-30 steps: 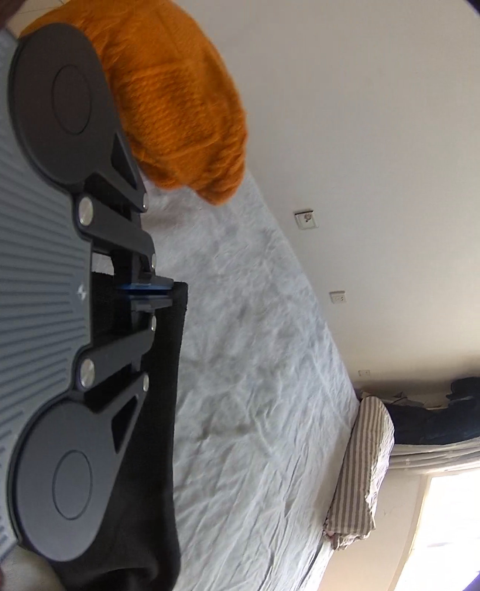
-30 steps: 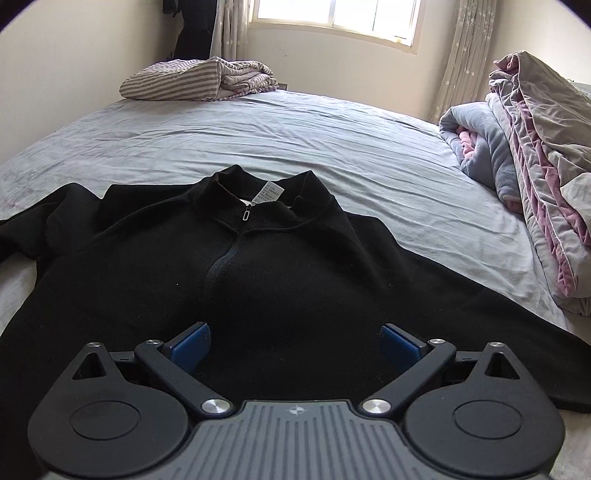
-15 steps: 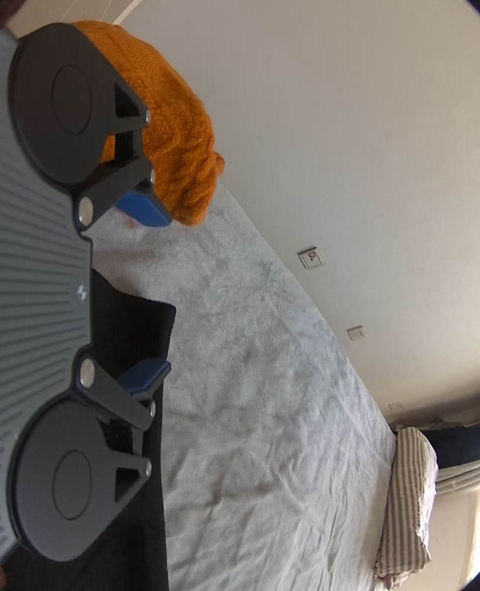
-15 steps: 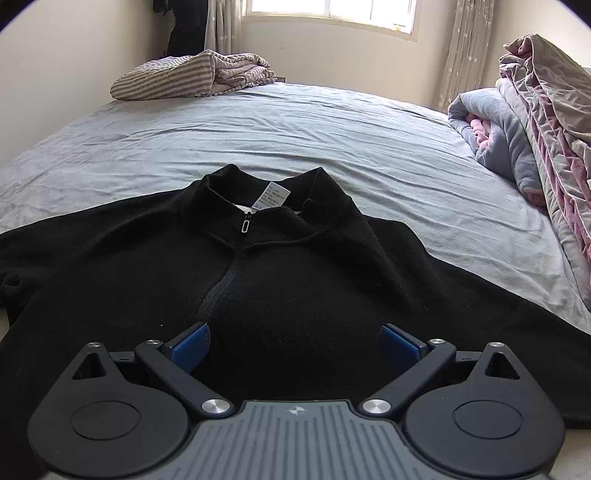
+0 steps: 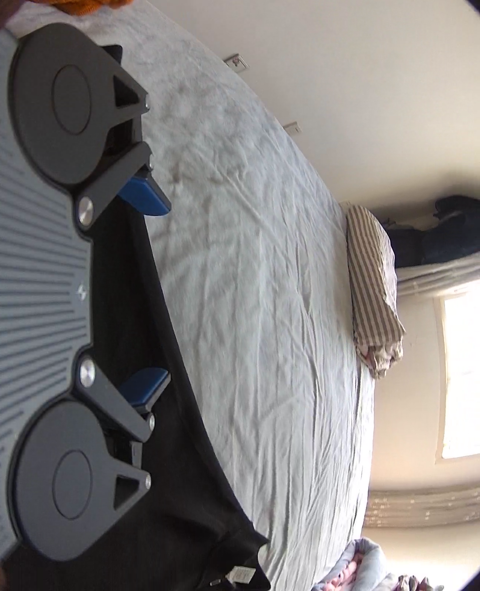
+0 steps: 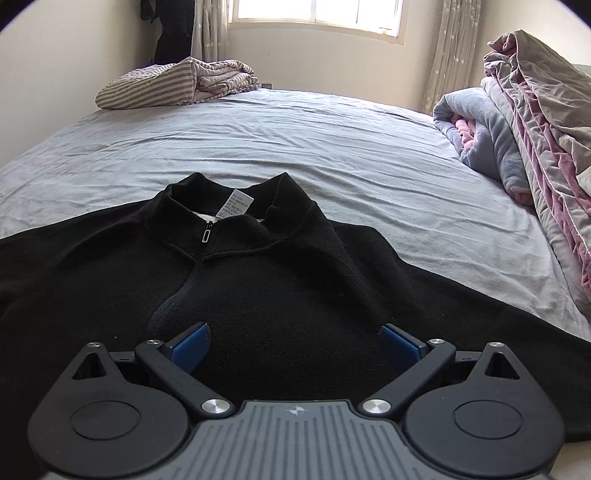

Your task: Fold small clothes

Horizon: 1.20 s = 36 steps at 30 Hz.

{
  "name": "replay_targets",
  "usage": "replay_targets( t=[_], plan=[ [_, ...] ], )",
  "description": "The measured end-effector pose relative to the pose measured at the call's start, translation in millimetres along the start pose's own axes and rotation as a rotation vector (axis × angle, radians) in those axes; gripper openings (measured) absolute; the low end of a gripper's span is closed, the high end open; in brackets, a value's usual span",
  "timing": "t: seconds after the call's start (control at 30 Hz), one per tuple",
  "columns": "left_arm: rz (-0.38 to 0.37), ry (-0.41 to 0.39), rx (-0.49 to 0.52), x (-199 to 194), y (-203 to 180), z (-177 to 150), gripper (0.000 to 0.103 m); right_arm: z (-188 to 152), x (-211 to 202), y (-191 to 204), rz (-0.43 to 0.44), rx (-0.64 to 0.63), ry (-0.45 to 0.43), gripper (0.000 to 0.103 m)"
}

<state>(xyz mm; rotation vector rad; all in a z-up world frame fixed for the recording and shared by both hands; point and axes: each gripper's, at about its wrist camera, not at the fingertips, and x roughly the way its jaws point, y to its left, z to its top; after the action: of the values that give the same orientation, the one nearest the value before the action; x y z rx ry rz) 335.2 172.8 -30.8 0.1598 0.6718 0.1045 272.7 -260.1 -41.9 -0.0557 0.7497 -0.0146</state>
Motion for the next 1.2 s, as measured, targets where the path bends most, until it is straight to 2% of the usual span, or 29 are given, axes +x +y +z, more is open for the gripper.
replay_targets(
  t=[0.1, 0.13, 0.2, 0.33, 0.4, 0.47, 0.6, 0.63, 0.67, 0.73, 0.83, 0.93, 1.1, 1.17, 1.2],
  plan=[
    [-0.137, -0.052, 0.091, 18, -44, 17, 0.089, 16, 9, -17, 0.047, -0.002, -0.048, 0.090],
    [-0.187, -0.062, 0.114, 26, -58, 23, 0.088, 22, 15, -23, 0.078, 0.007, -0.055, 0.083],
    [-0.282, -0.057, 0.133, 46, -82, 32, 0.085, 34, 32, -35, 0.128, 0.039, -0.049, 0.072],
    [-0.421, -0.012, 0.151, 92, -125, 44, 0.072, 45, 74, -50, 0.165, 0.106, -0.025, 0.060],
    [-0.442, 0.013, 0.162, 111, -142, 46, 0.063, 46, 93, -52, 0.178, 0.122, -0.003, 0.053],
    [-0.473, 0.049, 0.168, 125, -154, 44, 0.050, 46, 110, -51, 0.192, 0.120, 0.010, 0.047],
    [-0.508, 0.049, 0.149, 138, -165, 44, 0.048, 45, 128, -46, 0.221, 0.129, -0.021, 0.046],
    [-0.521, 0.052, 0.133, 140, -166, 46, 0.046, 46, 130, -46, 0.237, 0.137, -0.030, 0.044],
    [-0.535, 0.057, 0.117, 141, -166, 48, 0.037, 47, 132, -45, 0.249, 0.137, -0.042, 0.041],
    [-0.550, 0.060, 0.109, 142, -170, 49, 0.025, 47, 135, -34, 0.243, 0.088, -0.057, 0.030],
    [-0.523, 0.040, 0.136, 139, -182, 48, 0.019, 48, 140, -15, 0.196, -0.005, -0.087, 0.026],
    [-0.475, 0.009, 0.128, 140, -191, 47, 0.018, 58, 149, -12, 0.176, 0.003, -0.093, 0.026],
    [-0.414, -0.024, 0.070, 138, -195, 46, 0.028, 68, 158, -10, 0.124, 0.026, -0.092, 0.030],
    [-0.403, -0.010, 0.031, 130, -189, 48, 0.062, 70, 148, -15, 0.129, 0.053, -0.093, 0.038],
    [-0.398, -0.018, 0.020, 123, -185, 48, 0.069, 69, 140, -19, 0.136, 0.071, -0.102, 0.051]
  ],
)
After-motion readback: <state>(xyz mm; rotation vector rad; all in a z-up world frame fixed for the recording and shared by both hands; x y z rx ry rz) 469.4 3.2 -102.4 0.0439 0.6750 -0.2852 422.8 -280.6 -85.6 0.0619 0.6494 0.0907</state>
